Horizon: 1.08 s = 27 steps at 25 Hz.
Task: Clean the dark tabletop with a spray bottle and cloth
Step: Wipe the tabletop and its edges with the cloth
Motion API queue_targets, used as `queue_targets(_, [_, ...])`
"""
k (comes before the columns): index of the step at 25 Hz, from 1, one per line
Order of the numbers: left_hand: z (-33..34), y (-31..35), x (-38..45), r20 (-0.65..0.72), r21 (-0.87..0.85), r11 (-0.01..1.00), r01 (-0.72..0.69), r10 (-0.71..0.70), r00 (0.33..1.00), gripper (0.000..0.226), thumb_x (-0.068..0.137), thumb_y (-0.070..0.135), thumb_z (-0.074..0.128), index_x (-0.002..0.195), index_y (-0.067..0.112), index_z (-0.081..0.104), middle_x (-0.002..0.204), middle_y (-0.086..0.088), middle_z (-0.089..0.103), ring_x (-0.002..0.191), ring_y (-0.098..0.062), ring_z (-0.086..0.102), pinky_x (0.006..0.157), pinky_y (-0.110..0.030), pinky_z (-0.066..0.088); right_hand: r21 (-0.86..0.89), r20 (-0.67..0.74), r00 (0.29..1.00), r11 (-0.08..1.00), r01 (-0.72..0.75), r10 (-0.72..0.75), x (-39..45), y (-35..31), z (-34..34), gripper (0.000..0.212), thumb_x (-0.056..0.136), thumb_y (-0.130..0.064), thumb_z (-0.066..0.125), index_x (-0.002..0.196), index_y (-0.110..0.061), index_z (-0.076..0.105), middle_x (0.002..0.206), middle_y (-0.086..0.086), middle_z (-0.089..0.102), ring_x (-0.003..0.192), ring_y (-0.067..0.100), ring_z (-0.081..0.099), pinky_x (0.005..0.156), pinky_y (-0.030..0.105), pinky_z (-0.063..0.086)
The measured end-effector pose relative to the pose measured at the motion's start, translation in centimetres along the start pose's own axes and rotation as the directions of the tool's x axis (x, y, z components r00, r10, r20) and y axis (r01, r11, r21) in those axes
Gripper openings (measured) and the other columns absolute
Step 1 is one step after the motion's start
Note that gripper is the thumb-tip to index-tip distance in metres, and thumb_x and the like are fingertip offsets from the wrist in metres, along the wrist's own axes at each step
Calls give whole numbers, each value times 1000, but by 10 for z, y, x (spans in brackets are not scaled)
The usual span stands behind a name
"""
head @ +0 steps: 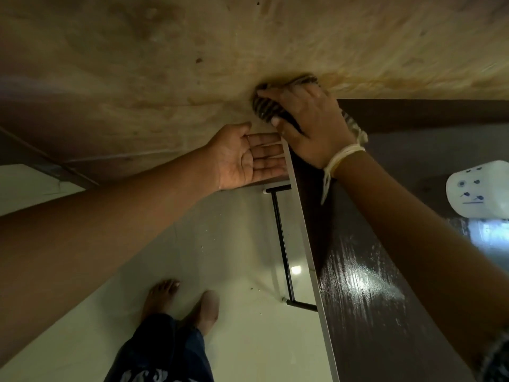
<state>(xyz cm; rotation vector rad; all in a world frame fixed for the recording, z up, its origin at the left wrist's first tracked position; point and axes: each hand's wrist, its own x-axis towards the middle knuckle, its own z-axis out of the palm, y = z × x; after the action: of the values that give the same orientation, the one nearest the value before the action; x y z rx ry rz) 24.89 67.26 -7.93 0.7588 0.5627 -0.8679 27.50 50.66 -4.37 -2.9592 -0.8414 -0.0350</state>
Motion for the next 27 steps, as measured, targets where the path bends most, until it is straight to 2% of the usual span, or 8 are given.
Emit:
queue_targets(2, [2,3,-2,-6,10,1000,-9,9,1000,56,104,44,28,109,0,64,99,-22,73,87,-33,73,74,-45,60,-28,-14,1000,1000,-13,13,4,2,4,44,93,-38,38,131,-26,57,123,1,61,115,28,52,92,44,40])
queue_targets(6, [0,-1,-3,-16,71,997,30,-29,999,67,103,51,25,121,-5,57,103,-25,71,95,-35,70,82,-48,58,55,-52,997,996,67,-64,-48,-19,1,34,89,-28,47,117,-24,66,134,-2,58,139,23,38,106,46,30])
queue_targets(9, [-1,-19,-3,1,193,970,148,-151,988,73,101,58,20,121,-1,58,104,-24,70,96,-35,69,90,-50,53,173,-30,998,983,67,-63,-97,-43,-6,40,80,-26,51,118,-23,64,121,-3,65,132,21,45,105,44,30])
queue_targets(11, [-1,-28,-2,-9,221,961,165,-167,986,70,101,59,19,118,6,61,101,-18,71,90,-30,69,86,-45,54,185,4,992,975,124,-127,-112,-49,-8,47,74,-29,52,118,-22,65,114,-4,68,123,21,51,102,43,32])
queue_targets(15, [1,-25,3,13,162,986,34,-37,999,52,102,51,30,113,13,64,89,-10,71,77,-24,70,74,-37,57,60,104,976,981,185,-191,-65,-21,-13,51,73,-41,52,116,-19,69,124,4,63,126,28,48,98,47,36])
queue_targets(18, [2,-22,1,49,102,993,-59,54,997,42,97,48,42,112,18,66,97,-5,70,92,-24,70,89,-46,54,1,135,982,991,134,-133,-35,-8,-12,55,74,-47,48,116,-18,68,138,7,54,134,31,41,102,52,35])
queue_targets(21, [4,-30,-8,62,134,987,-89,81,995,39,94,47,49,115,19,67,97,-5,70,90,-25,70,90,-51,53,1,84,985,988,154,-154,-55,-15,-6,52,76,-47,44,111,-18,69,141,3,53,138,29,37,104,50,33])
queue_targets(27, [6,-78,-27,139,155,985,-73,51,989,34,95,45,51,112,20,66,84,-3,70,74,-20,70,72,-41,56,68,67,984,985,162,-166,-123,-40,-8,41,85,-42,43,106,-19,70,132,-1,58,136,27,39,102,50,33])
